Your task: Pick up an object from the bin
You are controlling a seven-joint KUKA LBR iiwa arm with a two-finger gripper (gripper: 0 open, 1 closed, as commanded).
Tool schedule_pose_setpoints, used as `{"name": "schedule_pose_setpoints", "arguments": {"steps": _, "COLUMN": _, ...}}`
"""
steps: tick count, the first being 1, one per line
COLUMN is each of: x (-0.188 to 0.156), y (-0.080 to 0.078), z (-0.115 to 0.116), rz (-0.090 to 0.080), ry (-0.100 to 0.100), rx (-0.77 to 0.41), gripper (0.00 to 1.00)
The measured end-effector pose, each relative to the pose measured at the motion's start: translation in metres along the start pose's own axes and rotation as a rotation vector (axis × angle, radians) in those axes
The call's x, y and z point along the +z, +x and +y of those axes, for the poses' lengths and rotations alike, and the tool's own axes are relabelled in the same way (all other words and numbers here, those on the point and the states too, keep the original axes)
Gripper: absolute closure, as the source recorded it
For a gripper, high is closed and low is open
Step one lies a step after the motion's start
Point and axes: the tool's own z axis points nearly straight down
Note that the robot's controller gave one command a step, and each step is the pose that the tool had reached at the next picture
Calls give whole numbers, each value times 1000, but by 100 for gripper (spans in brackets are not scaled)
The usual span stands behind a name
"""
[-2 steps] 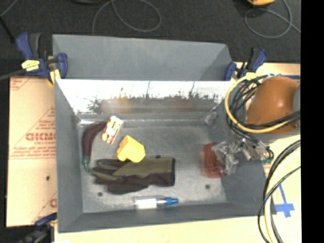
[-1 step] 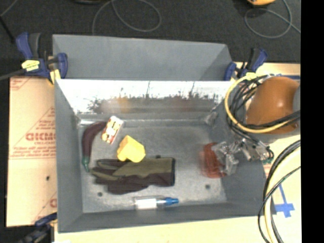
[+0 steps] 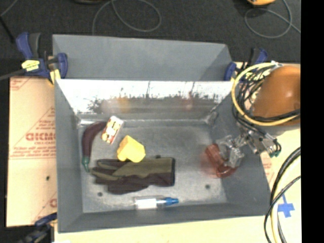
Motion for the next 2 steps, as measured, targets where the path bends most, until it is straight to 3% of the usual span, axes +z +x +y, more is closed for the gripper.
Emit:
{"name": "schedule_pose_setpoints", "arguments": {"steps": 1, "x": -29, "y": -3, "z": 3, "rz": -3, "ry": 2, "rx": 29, "gripper": 100}}
{"name": "schedule_pose_setpoints", "arguments": {"steps": 2, "x": 21, "y": -18, "z": 0, "rz": -10, "ry": 5, "rx": 26, "gripper": 100}}
